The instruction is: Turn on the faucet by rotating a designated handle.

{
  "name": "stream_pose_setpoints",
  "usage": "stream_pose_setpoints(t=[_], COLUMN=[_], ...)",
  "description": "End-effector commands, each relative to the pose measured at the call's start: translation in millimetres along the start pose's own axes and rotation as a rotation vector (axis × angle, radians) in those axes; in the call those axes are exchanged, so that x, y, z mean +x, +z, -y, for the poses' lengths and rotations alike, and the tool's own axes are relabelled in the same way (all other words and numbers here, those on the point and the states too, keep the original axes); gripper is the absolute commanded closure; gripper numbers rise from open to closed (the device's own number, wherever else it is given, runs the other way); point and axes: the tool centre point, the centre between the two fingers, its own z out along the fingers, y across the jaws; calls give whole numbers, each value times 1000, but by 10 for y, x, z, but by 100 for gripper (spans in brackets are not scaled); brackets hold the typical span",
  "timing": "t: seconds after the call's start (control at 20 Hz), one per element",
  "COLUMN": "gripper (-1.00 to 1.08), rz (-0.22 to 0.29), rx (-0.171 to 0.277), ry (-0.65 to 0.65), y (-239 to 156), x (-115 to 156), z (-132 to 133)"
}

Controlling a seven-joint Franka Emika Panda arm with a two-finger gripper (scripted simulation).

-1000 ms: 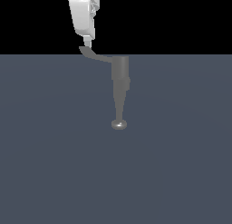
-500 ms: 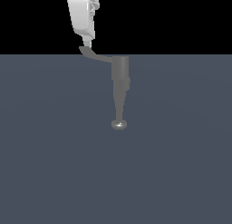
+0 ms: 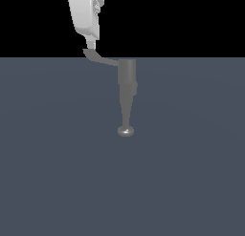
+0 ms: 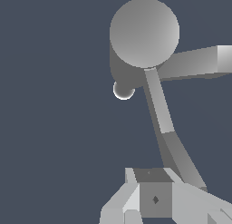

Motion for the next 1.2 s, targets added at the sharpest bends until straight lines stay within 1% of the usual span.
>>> stream_pose_setpoints(t=[0.0,0.55,0.6,0.65,1.15], gripper=[108,108,108,108,108], rz=[-1,-1,-1,0,0], rx=[-8,-8,-8,1,-3], ry=[0,0,0,1,1], y=[19,17,17,-11,0], x=[5,14,14,17,294], z=[-102,-438,-438,-383,-681])
